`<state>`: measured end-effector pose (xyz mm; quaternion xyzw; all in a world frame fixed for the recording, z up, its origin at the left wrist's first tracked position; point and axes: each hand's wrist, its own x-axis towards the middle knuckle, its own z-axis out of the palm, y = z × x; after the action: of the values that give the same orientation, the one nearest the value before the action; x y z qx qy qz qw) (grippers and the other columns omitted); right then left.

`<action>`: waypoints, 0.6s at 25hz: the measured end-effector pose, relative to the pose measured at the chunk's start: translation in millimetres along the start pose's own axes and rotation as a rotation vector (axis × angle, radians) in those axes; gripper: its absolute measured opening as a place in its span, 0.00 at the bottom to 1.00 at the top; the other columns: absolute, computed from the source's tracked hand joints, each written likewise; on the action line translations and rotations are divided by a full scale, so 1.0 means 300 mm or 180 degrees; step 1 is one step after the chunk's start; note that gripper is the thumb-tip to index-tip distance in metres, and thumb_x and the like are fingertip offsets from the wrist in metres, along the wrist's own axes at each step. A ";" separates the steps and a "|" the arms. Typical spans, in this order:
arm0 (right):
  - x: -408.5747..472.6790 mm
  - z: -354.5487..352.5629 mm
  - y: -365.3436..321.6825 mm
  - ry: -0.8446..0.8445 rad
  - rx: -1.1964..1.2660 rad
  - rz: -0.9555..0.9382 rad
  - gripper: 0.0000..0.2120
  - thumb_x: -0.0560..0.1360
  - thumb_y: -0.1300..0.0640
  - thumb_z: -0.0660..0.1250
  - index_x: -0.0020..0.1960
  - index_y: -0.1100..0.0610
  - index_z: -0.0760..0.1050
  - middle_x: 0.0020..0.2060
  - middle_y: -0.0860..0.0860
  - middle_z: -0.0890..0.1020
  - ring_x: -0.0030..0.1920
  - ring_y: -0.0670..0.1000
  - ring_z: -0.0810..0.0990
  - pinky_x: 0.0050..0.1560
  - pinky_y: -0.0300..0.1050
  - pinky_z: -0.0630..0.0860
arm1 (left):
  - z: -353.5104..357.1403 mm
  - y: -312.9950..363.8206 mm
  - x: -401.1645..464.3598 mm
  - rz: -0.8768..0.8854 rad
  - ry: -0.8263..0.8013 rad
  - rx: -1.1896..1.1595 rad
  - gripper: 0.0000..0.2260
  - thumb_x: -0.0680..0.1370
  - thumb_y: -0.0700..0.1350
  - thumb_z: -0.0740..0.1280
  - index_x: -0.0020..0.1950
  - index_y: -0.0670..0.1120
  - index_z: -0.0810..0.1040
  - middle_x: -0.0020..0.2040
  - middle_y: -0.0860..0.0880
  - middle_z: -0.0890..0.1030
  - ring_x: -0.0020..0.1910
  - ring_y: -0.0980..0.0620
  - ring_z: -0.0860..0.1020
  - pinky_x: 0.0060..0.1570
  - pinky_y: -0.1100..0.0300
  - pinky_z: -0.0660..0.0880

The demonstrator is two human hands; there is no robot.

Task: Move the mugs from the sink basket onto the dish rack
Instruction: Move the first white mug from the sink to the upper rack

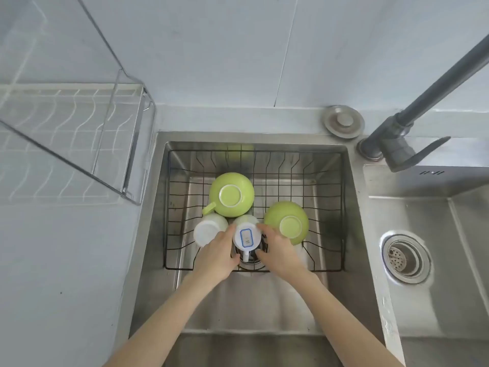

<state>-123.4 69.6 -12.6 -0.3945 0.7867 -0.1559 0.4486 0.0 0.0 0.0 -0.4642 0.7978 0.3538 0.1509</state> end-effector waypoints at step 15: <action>0.042 0.038 0.045 0.0281 -0.0290 -0.0286 0.31 0.73 0.61 0.66 0.73 0.54 0.58 0.72 0.51 0.65 0.63 0.58 0.75 0.56 0.54 0.76 | 0.040 0.012 0.029 0.0000 0.0455 0.0711 0.24 0.77 0.50 0.62 0.71 0.49 0.58 0.63 0.48 0.69 0.52 0.45 0.78 0.35 0.55 0.68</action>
<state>-124.1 69.9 -34.2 -0.4421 0.7934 -0.1572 0.3877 -8.6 4.1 -11.8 -0.4686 0.8410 0.2287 0.1444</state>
